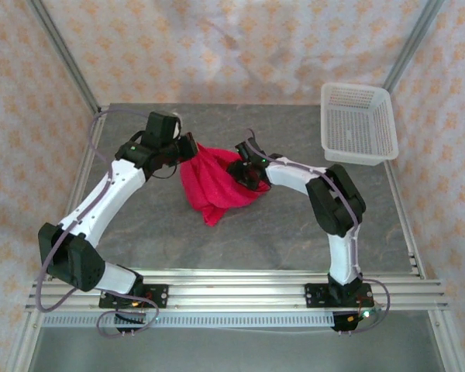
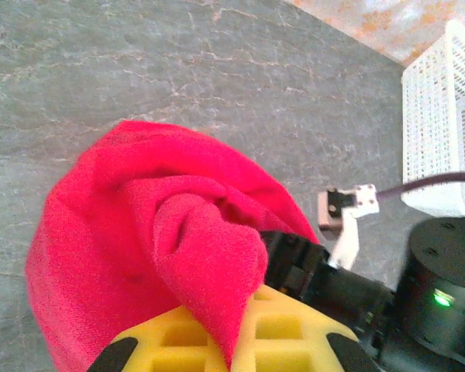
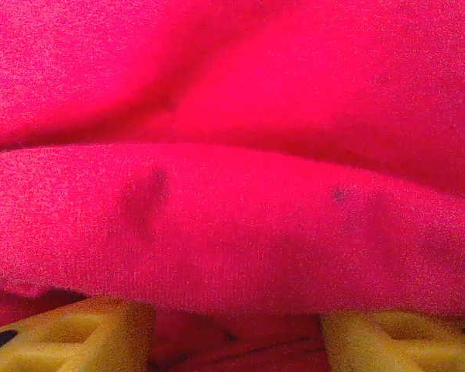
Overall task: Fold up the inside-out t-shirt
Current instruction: Turn the T-shirt inside out at the center of the table.
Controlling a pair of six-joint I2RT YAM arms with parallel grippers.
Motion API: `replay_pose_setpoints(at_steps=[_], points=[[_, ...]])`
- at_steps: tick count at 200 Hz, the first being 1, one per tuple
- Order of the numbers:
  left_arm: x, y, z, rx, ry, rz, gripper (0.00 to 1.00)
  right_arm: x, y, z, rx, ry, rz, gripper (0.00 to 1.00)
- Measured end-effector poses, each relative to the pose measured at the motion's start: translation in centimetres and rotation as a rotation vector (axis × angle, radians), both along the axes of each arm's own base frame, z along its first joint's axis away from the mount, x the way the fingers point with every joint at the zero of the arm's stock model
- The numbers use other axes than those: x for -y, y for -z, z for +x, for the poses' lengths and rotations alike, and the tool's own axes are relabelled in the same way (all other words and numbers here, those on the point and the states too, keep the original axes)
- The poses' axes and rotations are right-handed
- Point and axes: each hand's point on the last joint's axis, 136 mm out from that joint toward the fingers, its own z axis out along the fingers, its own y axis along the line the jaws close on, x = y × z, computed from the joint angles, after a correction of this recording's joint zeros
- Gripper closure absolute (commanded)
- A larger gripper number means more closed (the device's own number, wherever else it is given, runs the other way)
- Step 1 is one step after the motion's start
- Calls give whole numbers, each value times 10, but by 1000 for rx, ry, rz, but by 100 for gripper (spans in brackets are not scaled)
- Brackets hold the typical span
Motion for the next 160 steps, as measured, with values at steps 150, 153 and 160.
replay_pose_setpoints(at_steps=[150, 153, 160], points=[[-6, 32, -22, -54, 9, 5, 100, -11, 11, -18, -30, -94, -75, 100], [-6, 32, -22, -53, 8, 5, 100, -11, 8, -17, -28, -90, -79, 100], [-8, 30, -22, -49, 4, 5, 100, -10, -1, -15, -13, -103, -92, 100]])
